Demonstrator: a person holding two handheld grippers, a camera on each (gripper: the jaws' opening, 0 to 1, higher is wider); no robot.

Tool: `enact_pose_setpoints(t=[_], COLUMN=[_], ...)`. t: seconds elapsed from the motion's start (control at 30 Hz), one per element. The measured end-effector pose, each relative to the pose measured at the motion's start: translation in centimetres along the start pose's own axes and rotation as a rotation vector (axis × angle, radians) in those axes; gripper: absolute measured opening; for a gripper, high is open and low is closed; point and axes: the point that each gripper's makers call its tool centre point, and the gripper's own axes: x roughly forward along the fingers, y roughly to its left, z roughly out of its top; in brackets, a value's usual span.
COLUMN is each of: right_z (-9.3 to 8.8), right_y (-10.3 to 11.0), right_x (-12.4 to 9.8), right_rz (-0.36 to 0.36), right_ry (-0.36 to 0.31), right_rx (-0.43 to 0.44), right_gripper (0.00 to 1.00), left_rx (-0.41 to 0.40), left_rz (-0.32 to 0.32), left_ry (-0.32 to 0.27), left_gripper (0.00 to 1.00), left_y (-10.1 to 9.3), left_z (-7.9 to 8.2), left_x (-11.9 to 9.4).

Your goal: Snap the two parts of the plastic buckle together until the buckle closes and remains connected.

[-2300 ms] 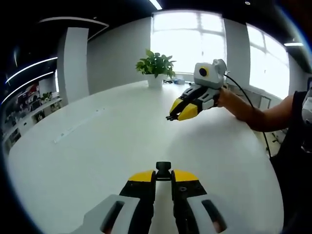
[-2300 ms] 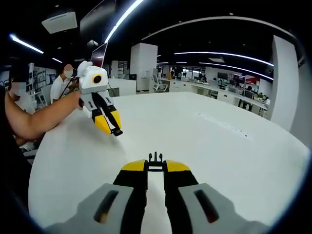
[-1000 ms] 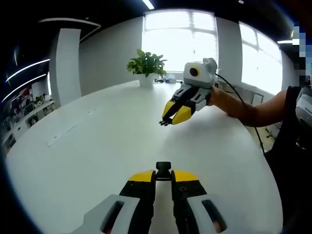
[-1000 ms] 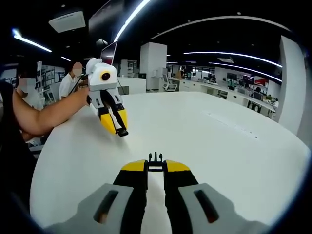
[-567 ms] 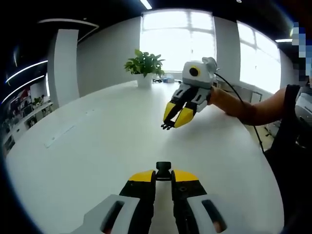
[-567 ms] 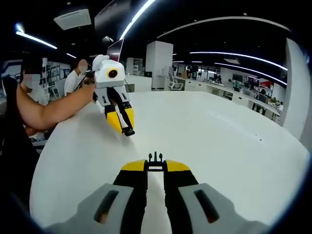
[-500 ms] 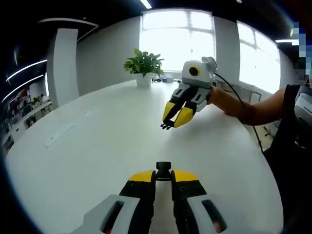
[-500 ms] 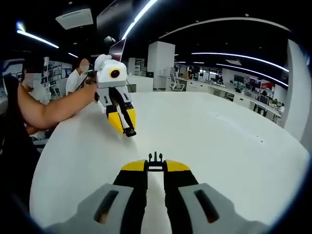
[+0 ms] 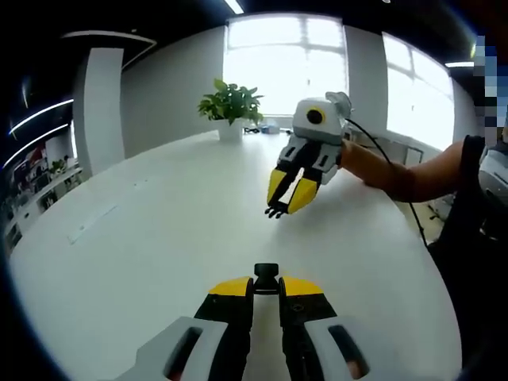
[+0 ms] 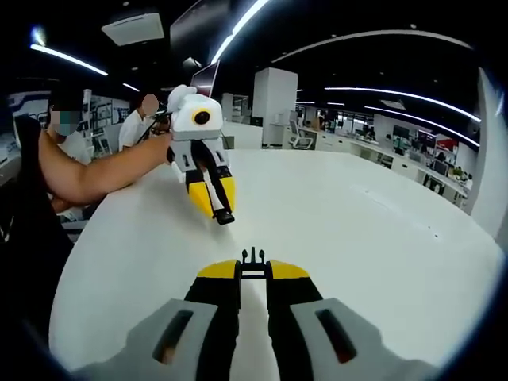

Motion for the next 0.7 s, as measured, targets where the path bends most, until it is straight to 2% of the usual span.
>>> enact_pose_setpoints(t=[0.27,0.7], right_z=[0.3,0.2], right_y=[1.7,2.6], right_x=[0.2,0.2], right_rz=[0.068,0.106], right_ry=[-0.014,-0.013], right_rx=[-0.038,-0.043], right_gripper=[0.10,0.10], left_rx=[0.016,0.043], left_rz=[-0.035,-0.084], left_ry=[0.008,0.005], left_gripper=[0.10,0.11], left_y=[-0.8,-1.8], left_z=[-0.1,0.0], left_x=[0.4,0.8])
